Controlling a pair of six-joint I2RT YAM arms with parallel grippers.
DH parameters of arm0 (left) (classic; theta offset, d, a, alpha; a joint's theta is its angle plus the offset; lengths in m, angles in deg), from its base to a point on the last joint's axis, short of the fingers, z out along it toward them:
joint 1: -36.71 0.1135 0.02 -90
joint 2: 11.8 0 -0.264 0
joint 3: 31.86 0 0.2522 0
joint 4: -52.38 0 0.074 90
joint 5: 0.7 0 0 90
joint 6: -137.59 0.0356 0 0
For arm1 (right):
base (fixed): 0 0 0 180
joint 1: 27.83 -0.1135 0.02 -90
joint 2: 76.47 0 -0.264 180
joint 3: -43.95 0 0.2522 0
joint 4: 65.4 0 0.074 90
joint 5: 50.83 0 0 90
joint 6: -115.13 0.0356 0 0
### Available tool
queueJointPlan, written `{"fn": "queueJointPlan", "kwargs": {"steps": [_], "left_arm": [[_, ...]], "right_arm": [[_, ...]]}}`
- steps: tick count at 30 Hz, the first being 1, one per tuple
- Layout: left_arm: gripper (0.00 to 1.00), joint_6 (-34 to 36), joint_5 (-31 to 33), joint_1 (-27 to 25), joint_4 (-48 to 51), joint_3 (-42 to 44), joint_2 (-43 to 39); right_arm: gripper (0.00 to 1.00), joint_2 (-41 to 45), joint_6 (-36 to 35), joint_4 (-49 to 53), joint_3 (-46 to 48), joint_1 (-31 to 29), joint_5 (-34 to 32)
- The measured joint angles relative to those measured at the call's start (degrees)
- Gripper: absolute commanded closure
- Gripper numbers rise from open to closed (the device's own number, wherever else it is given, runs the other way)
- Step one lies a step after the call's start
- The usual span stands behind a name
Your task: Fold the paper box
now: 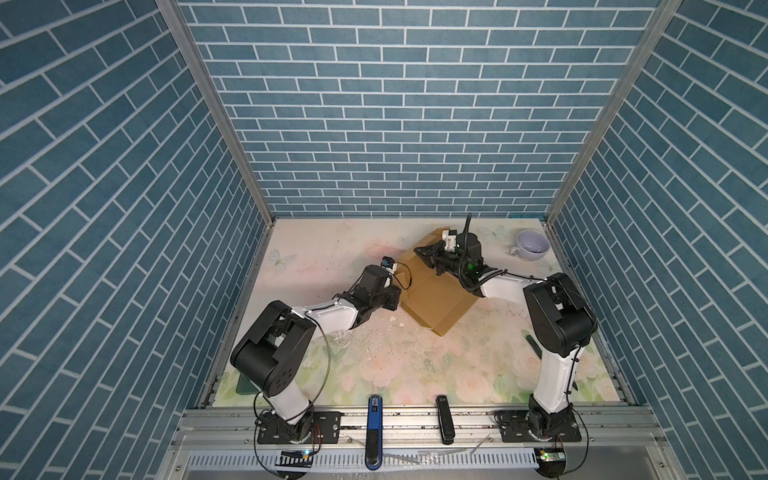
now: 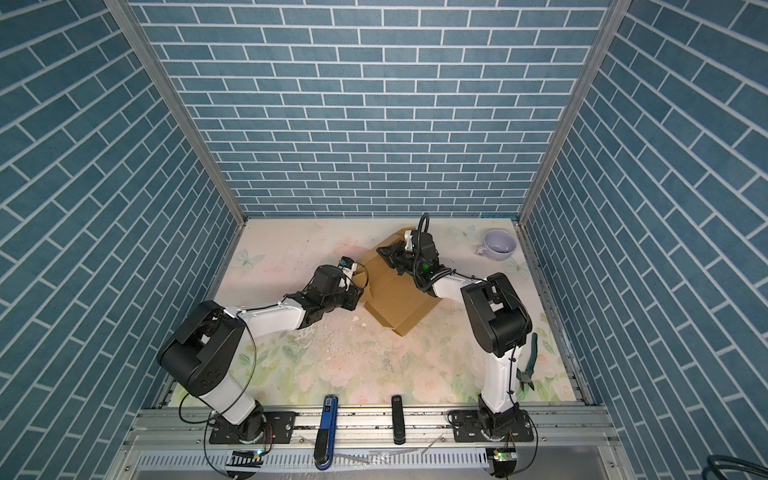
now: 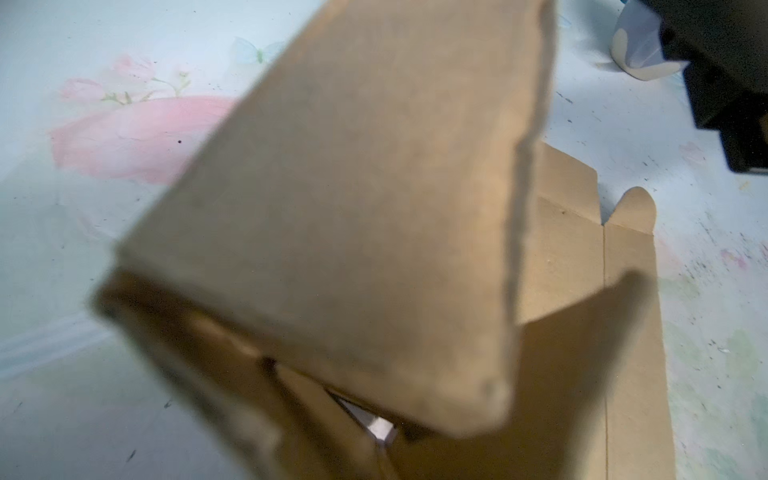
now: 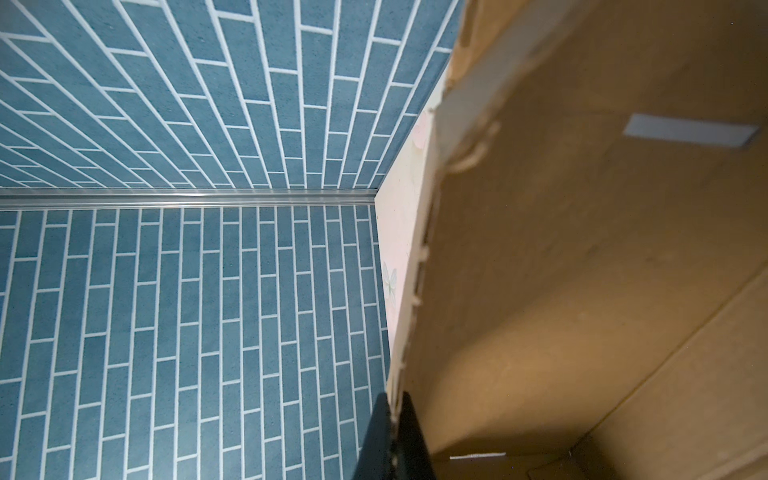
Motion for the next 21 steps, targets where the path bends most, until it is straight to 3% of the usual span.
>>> {"fn": "queueJointPlan", "kwargs": {"steps": [9, 21], "left_arm": [[0.61, -2.80, 6.10, -2.05, 0.17, -2.10, 1.64], [0.72, -5.95, 14.82, -5.40, 3.08, -6.58, 5.44]], "right_arm": [[1.00, 0.02, 0.00, -1.25, 0.90, 0.09, -0.04], [1.00, 0.59, 0.02, -3.13, 2.45, 0.83, -0.85]]}}
